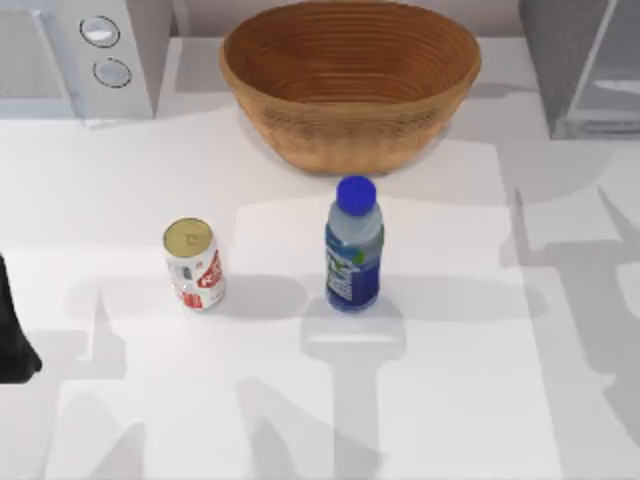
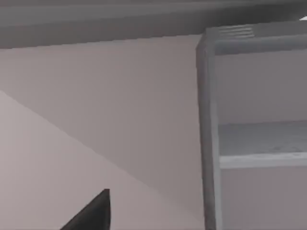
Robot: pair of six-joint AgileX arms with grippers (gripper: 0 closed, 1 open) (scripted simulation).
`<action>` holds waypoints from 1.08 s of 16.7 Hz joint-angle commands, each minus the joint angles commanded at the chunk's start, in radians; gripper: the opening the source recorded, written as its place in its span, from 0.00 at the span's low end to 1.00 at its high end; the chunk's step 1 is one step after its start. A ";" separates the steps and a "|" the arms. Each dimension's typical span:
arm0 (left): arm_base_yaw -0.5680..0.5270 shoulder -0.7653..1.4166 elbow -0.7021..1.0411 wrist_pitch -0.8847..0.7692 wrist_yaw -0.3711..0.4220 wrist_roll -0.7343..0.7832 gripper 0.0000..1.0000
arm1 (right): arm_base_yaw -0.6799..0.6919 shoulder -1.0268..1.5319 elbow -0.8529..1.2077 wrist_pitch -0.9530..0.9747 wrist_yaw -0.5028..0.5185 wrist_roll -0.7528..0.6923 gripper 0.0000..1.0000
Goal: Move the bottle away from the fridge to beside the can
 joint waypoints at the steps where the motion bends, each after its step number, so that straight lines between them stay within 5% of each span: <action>1: 0.000 0.000 0.000 0.000 0.000 0.000 1.00 | -0.053 -0.115 -0.047 -0.081 -0.049 0.001 1.00; 9: 0.000 0.000 0.000 0.000 0.000 0.000 1.00 | -0.367 -0.705 -0.375 -0.594 -0.317 0.019 1.00; 18: 0.000 0.000 0.000 0.000 0.000 0.000 1.00 | -0.396 -0.760 -0.403 -0.653 -0.339 0.022 1.00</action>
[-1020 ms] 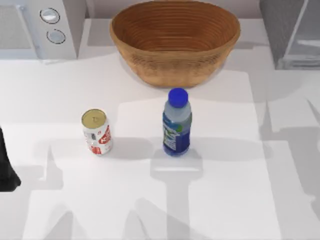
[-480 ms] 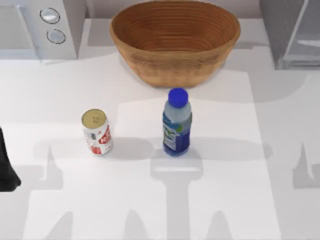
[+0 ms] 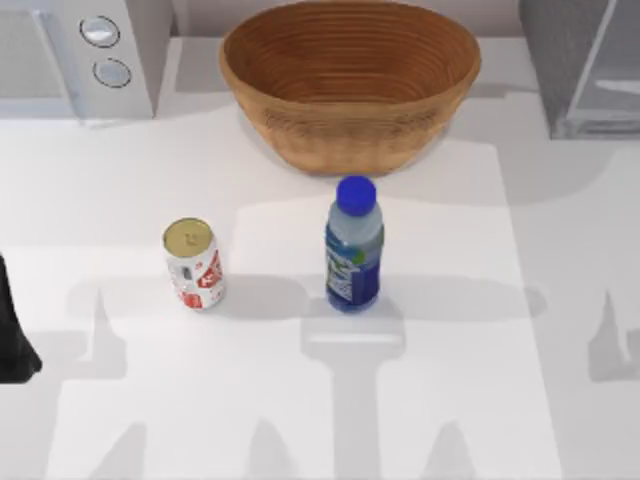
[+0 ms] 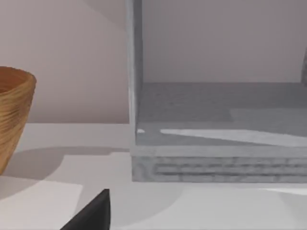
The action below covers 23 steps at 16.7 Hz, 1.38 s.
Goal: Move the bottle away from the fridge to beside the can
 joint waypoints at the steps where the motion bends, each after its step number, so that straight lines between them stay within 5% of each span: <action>1: 0.000 0.000 0.000 0.000 0.000 0.000 1.00 | -0.001 -0.016 0.014 -0.022 0.001 0.000 1.00; 6: 0.000 0.000 0.000 0.000 0.000 0.000 1.00 | -0.005 -0.178 0.146 -0.286 0.003 -0.003 1.00; 17: 0.000 0.000 0.000 0.000 0.000 0.000 1.00 | -0.004 -0.674 0.552 -1.234 -0.003 -0.009 1.00; 23: 0.000 0.000 0.000 0.000 0.000 0.000 1.00 | -0.006 -0.799 0.654 -1.459 -0.003 -0.011 1.00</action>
